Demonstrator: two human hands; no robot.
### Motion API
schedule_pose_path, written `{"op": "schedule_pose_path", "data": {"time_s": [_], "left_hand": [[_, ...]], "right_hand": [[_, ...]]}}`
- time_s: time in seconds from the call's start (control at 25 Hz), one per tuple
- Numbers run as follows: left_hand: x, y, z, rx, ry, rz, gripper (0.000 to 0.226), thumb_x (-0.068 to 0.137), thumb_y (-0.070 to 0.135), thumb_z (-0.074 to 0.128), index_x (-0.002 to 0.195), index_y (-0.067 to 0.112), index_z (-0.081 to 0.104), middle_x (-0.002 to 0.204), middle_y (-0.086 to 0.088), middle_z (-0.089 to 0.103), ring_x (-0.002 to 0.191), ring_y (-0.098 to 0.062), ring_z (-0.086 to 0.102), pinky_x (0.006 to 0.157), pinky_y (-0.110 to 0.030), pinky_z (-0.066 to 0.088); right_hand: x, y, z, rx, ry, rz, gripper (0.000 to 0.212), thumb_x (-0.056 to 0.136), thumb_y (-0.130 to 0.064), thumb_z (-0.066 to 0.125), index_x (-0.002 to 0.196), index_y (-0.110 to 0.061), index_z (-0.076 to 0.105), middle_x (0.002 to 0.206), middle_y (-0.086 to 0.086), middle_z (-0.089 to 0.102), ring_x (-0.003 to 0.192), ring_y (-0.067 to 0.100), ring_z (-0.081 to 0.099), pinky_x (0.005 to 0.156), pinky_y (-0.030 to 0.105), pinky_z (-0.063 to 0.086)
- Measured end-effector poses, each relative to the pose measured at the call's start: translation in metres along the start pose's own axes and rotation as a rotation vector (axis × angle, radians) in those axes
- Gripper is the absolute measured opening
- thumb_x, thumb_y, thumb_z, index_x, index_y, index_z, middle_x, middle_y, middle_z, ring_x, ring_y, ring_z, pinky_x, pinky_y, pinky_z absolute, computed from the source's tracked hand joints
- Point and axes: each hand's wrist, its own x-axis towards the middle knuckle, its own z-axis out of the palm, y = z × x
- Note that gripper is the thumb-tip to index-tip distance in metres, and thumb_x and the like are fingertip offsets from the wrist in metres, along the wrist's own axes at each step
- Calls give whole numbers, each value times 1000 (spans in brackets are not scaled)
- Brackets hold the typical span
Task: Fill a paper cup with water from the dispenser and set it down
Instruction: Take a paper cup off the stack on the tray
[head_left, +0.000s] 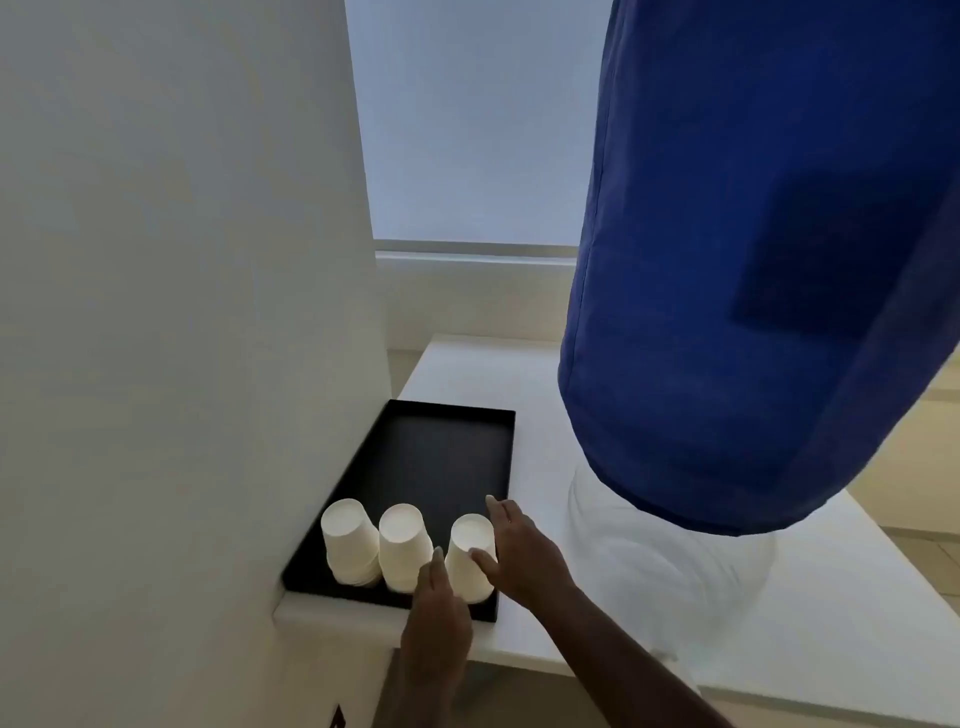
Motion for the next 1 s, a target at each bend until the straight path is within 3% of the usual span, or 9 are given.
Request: {"op": "schedule_pose_path", "data": {"time_s": [0.12, 0.28, 0.6, 0.76, 1.0], "left_hand": [[3, -11, 16, -177, -100, -205, 60, 92, 14, 53, 142, 9, 19, 153, -8, 27, 136, -24, 38, 109, -29, 35], [14, -17, 36, -306, -138, -297, 62, 86, 8, 62, 138, 7, 30, 148, -12, 38, 136, -28, 38, 111, -38, 33], [30, -24, 56, -465, -72, -365, 70, 74, 3, 73, 133, 6, 37, 138, -16, 49, 130, -33, 42, 108, -48, 38], [31, -21, 59, -483, 22, -328, 72, 73, 11, 77, 134, 9, 38, 138, -15, 49, 130, -34, 42, 105, -53, 40], [28, -20, 60, -404, 15, -355, 69, 76, 26, 74, 134, 13, 38, 136, -12, 51, 127, -32, 44, 101, -52, 43]], "right_hand": [[12, 3, 14, 16, -74, 29, 69, 85, -38, 58, 138, -15, 21, 148, 7, 33, 128, 28, 43, 103, 39, 42], [27, 10, 30, 2, -78, -2, 69, 84, -36, 60, 138, -14, 23, 146, 8, 32, 125, 30, 44, 101, 39, 44], [41, 22, 36, 21, -60, -19, 63, 81, -36, 62, 131, -13, 32, 132, 12, 47, 112, 30, 53, 91, 36, 49], [45, 26, 32, 59, -11, -20, 61, 79, -37, 64, 127, -13, 36, 127, 12, 50, 108, 29, 54, 88, 34, 50], [45, 27, 32, 47, -3, -66, 61, 77, -36, 66, 126, -15, 37, 125, 12, 52, 107, 28, 54, 87, 35, 50]]}}
